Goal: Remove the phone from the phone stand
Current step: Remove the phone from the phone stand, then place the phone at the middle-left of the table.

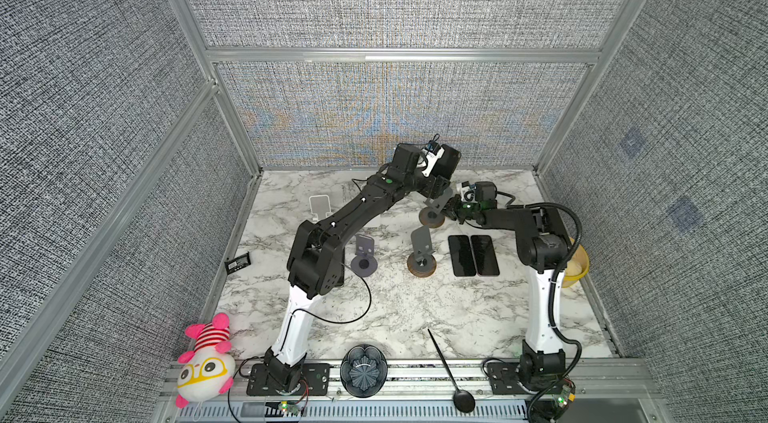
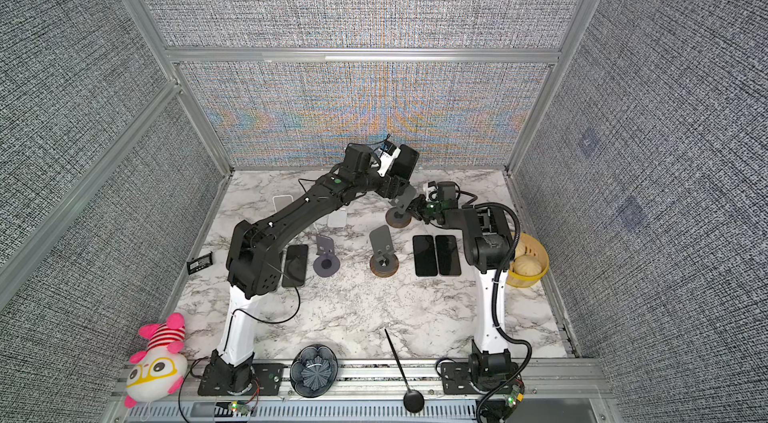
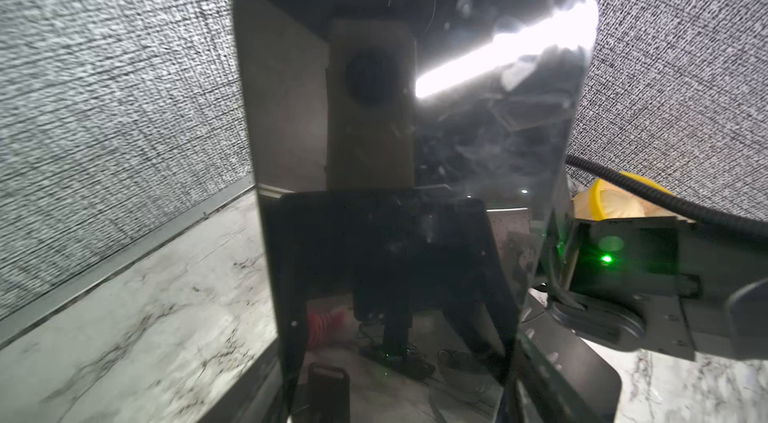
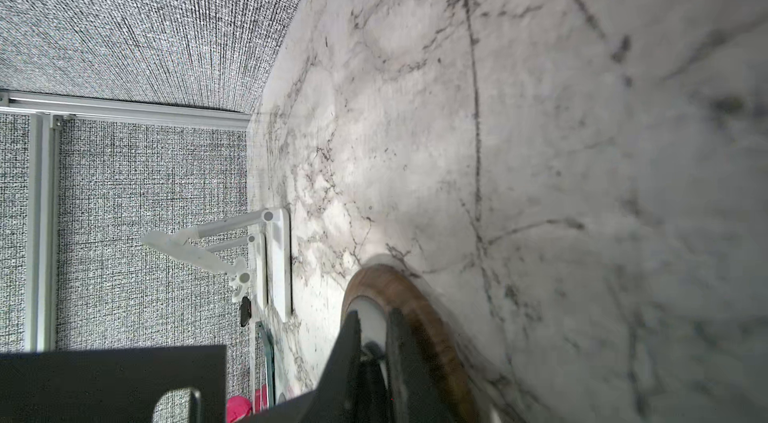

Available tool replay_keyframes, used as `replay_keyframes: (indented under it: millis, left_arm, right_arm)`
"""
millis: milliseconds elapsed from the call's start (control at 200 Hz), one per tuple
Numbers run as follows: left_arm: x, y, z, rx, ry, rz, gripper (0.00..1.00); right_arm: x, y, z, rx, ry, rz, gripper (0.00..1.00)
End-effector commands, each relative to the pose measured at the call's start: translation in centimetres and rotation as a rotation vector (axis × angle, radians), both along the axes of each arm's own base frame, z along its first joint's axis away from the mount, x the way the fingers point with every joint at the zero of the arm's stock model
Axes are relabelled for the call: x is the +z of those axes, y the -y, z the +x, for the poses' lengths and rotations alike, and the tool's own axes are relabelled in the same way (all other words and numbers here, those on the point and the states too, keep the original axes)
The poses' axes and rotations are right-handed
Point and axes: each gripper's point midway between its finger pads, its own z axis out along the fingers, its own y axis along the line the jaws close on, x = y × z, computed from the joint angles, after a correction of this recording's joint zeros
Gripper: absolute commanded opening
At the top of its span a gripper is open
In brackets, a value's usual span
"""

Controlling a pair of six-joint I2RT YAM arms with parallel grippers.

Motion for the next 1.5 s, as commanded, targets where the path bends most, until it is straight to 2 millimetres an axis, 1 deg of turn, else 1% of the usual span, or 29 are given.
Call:
replay_keyframes:
  millis: [0, 100, 115, 120, 135, 215, 265, 355, 450, 565, 715, 810, 860, 980, 1030, 1115, 1220, 1260, 1270, 1310, 1420, 1495]
  left_arm:
    - [2.5, -1.0, -0.5, 0.031, 0.037, -0.029, 0.27]
    - [4.1, -2.6, -1.6, 0.065, 0.052, -0.025, 0.27]
    - [3.6, -2.8, -1.7, 0.070, 0.045, -0.016, 0.26]
    - [4.3, -3.1, -1.8, 0.072, 0.056, -0.023, 0.26]
    - [4.9, -3.4, -2.2, 0.078, 0.064, -0.024, 0.26]
    - [5.8, -5.3, -3.5, 0.105, 0.079, 0.002, 0.25]
    - [5.9, -6.7, -4.3, 0.131, 0.083, 0.029, 0.23]
    - [6.4, -8.9, -6.4, 0.143, 0.066, 0.081, 0.20]
    - [6.5, -11.5, -8.6, 0.177, 0.017, 0.139, 0.18]
    - [6.2, -15.3, -11.1, 0.260, -0.022, 0.196, 0.16]
    - [5.0, -21.1, -14.0, 0.437, -0.106, 0.274, 0.14]
    - [3.3, -24.3, -16.0, 0.533, -0.199, 0.319, 0.14]
    - [2.4, -26.1, -16.9, 0.587, -0.246, 0.339, 0.13]
    - [-0.3, -30.8, -18.8, 0.723, -0.377, 0.363, 0.11]
    - [-1.1, -32.7, -19.4, 0.772, -0.415, 0.368, 0.11]
    - [-1.8, -35.3, -20.2, 0.827, -0.444, 0.384, 0.11]
    - [-1.8, -37.5, -20.5, 0.862, -0.461, 0.437, 0.08]
    - [-2.0, -38.0, -20.4, 0.858, -0.473, 0.455, 0.02]
    - [-2.1, -38.1, -20.4, 0.857, -0.478, 0.459, 0.01]
    - [-2.4, -38.6, -20.4, 0.853, -0.496, 0.469, 0.00]
    - [-4.2, -39.9, -20.0, 0.863, -0.561, 0.457, 0.00]
    - [-5.8, -41.1, -19.5, 0.874, -0.606, 0.460, 0.00]
  right_arm:
    - [0.3, -0.1, -1.1, 0.036, -0.037, 0.025, 0.16]
    - [1.5, 0.5, -1.0, 0.030, -0.021, 0.050, 0.16]
    - [1.8, 0.6, -1.0, 0.028, -0.018, 0.051, 0.17]
    - [1.9, 0.7, -1.0, 0.027, -0.016, 0.051, 0.18]
    - [2.1, 0.7, -1.0, 0.026, -0.012, 0.052, 0.18]
    - [3.4, 1.4, -1.3, 0.010, 0.003, 0.042, 0.25]
    - [4.0, 1.7, -1.6, 0.000, 0.007, 0.031, 0.29]
    - [5.0, 2.8, -2.0, -0.034, 0.013, 0.011, 0.35]
    - [5.8, 4.3, -2.7, -0.077, 0.024, -0.043, 0.37]
    - [6.6, 5.9, -4.7, -0.117, 0.036, -0.165, 0.38]
    - [7.3, 7.1, -7.2, -0.132, 0.042, -0.273, 0.38]
    - [8.2, 7.6, -8.4, -0.146, 0.070, -0.316, 0.37]
    - [9.0, 7.5, -8.8, -0.141, 0.092, -0.324, 0.37]
    - [10.2, 6.1, -10.3, -0.086, 0.122, -0.358, 0.37]
    - [10.7, 5.6, -10.9, -0.063, 0.135, -0.372, 0.37]
    - [11.6, 4.8, -12.0, -0.033, 0.154, -0.379, 0.37]
    - [12.6, 3.9, -13.4, -0.016, 0.178, -0.352, 0.36]
    - [13.4, 3.8, -13.9, -0.017, 0.193, -0.350, 0.36]
    - [12.6, 3.8, -14.4, -0.015, 0.174, -0.353, 0.36]
    - [12.8, 4.0, -15.2, -0.019, 0.177, -0.360, 0.36]
    - [14.2, 4.4, -16.9, -0.029, 0.206, -0.383, 0.36]
    - [15.4, 4.4, -17.8, -0.019, 0.227, -0.384, 0.36]
